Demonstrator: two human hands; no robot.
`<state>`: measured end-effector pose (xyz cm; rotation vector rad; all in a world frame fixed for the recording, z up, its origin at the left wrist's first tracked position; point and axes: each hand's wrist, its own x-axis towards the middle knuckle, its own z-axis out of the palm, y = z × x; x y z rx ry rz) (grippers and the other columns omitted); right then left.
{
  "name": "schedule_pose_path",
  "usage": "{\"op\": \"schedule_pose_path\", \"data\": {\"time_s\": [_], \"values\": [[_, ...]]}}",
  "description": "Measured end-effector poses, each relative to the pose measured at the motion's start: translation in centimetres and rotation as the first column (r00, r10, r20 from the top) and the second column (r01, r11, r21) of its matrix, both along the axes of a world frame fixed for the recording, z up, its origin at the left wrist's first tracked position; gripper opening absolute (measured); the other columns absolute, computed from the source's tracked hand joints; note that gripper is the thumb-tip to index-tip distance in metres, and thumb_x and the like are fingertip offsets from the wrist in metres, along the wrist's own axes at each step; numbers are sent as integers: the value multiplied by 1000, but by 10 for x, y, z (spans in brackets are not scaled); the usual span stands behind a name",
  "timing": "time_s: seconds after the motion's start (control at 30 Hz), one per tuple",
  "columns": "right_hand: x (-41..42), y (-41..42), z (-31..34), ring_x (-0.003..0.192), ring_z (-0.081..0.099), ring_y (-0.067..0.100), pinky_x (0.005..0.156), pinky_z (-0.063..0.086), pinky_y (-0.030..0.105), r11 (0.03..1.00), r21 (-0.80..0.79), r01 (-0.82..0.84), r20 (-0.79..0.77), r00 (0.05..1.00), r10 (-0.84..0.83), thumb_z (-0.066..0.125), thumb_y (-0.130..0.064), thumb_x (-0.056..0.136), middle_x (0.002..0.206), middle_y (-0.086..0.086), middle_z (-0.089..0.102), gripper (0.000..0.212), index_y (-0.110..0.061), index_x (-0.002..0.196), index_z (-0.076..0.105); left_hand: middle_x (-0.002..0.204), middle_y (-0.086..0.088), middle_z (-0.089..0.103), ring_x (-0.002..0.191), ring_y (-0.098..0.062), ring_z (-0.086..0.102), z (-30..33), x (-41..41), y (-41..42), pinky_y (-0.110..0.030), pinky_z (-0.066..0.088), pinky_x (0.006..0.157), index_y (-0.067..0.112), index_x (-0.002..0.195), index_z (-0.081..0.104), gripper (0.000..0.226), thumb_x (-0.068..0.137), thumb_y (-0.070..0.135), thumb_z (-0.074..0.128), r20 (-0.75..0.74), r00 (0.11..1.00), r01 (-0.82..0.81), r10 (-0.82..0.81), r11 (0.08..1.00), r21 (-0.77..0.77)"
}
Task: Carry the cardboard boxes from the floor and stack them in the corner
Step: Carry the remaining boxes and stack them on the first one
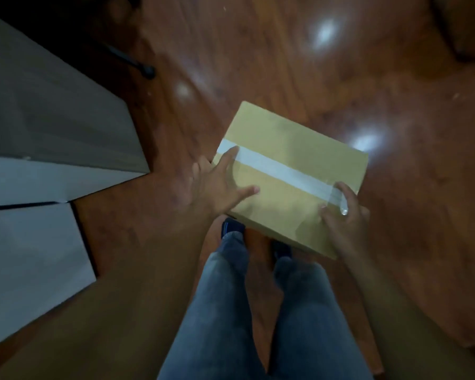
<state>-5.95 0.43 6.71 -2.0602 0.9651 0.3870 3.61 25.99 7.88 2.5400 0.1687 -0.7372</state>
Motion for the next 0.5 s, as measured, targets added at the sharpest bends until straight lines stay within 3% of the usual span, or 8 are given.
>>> {"op": "schedule_pose_path", "data": {"time_s": [0.13, 0.3, 0.4, 0.5], "values": [[7, -2, 99, 119, 51, 29, 105, 41, 36, 988, -7, -155, 60, 986, 155, 60, -51, 73, 126, 6, 40, 62, -51, 134, 48, 112, -2, 36, 113, -30, 37, 91, -48, 10, -40, 32, 84, 61, 136, 21, 94, 54, 87, 58, 95, 979, -181, 181, 983, -9], [-6, 26, 170, 124, 47, 34, 105, 37, 34, 921, -3, -389, 132, 913, 386, 65, -40, 85, 136, 15, 39, 59, -46, 140, 47, 122, -12, 45, 112, -34, 44, 159, -140, 37, -48, 42, 88, 63, 139, 16, 94, 57, 95, 49, 185, 896, -414, 404, 910, 19], [-38, 57, 192, 126, 45, 35, 109, 37, 39, 787, -16, -617, 202, 769, 606, 66, -41, 86, 136, 14, 38, 62, -45, 144, 43, 122, -15, 47, 112, -34, 45, 187, -219, 61, -47, 43, 89, 59, 143, 17, 97, 58, 95, 47, 253, 808, -560, 532, 827, 50], [-71, 106, 207, 133, 38, 31, 109, 35, 38, 588, 0, -809, 207, 575, 791, 63, -46, 86, 142, 10, 33, 63, -52, 143, 37, 128, -18, 46, 118, -38, 43, 208, -306, 88, -49, 45, 95, 57, 144, 19, 100, 56, 96, 47, 278, 652, -745, 705, 663, 66]]}}
